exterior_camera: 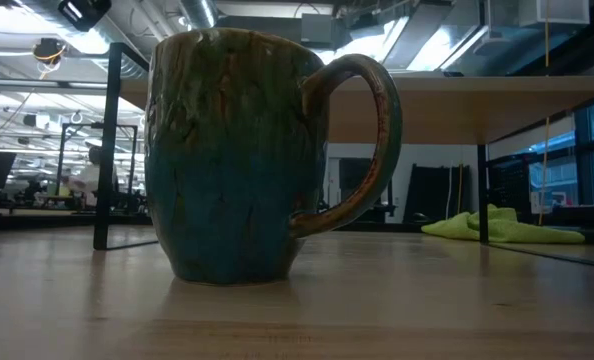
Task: Stack small to large cups/mugs on shelf
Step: Put the green mug on the shelf
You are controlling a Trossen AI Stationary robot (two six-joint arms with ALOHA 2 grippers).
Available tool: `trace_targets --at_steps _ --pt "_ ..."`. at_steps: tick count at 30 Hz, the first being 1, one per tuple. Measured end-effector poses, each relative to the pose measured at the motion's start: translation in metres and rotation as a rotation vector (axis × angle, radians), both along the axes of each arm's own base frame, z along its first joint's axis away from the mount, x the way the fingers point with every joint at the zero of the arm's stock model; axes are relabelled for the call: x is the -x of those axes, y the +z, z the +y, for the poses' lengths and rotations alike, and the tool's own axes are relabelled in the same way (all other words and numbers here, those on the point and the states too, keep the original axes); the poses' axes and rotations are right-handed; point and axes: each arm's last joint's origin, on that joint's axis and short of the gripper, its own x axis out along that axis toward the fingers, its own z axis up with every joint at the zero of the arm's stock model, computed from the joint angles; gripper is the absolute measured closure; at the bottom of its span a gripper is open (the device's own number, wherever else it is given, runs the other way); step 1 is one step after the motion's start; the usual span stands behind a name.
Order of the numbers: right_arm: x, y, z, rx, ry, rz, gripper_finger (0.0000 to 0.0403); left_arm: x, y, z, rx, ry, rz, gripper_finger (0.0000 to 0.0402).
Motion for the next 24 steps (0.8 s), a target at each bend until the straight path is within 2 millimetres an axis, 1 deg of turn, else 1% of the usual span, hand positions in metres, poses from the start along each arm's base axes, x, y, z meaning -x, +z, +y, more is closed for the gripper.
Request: trace_targets --at_steps 2,3,5,7,9,10,12,15,18,21,23,24 --pt "-0.017 -0.005 0.016 -0.013 0.094 -0.088 0.0287 0.0 -0.001 -0.001 -0.008 -0.035 0.004 0.0343" --pt "-0.026 -0.012 0.022 -0.058 0.155 -0.087 0.0287 0.0 -0.001 -0.001 -0.003 -0.052 0.005 0.0343" --pt "-0.038 -0.031 0.032 -0.161 0.332 -0.013 0.0287 -0.002 -0.001 -0.003 0.008 -0.073 0.021 0.0343" --pt "-0.041 -0.047 0.036 -0.267 0.463 0.11 0.0287 -0.005 -0.004 -0.004 0.021 -0.082 0.056 0.0343" --pt "-0.044 -0.056 0.04 -0.354 0.554 0.165 0.0287 -0.008 -0.006 -0.005 0.043 -0.076 0.087 0.0343" --pt "-0.045 -0.058 0.044 -0.369 0.6 0.166 0.0287 -0.009 -0.007 -0.005 0.054 -0.07 0.103 0.0343" --pt "-0.046 -0.059 0.055 -0.328 0.691 0.09 0.0287 -0.012 -0.008 -0.006 0.075 -0.059 0.13 0.0343" --pt "-0.047 -0.054 0.068 -0.173 0.851 -0.125 0.0287 -0.02 -0.012 -0.007 0.083 -0.05 0.173 0.0343" --pt "-0.053 -0.046 0.069 -0.057 0.935 -0.324 0.0287 -0.026 -0.015 -0.008 0.078 -0.047 0.204 0.0343" --pt "-0.061 -0.037 0.065 0.019 0.903 -0.467 0.0287 -0.03 -0.017 -0.01 0.075 -0.046 0.227 0.0343" --pt "-0.066 -0.035 0.06 0.094 0.815 -0.497 0.0287 -0.032 -0.019 -0.011 0.059 -0.06 0.236 0.0343" --pt "-0.067 -0.036 0.056 0.155 0.763 -0.481 0.0287 -0.032 -0.02 -0.012 0.043 -0.072 0.24 0.0344"
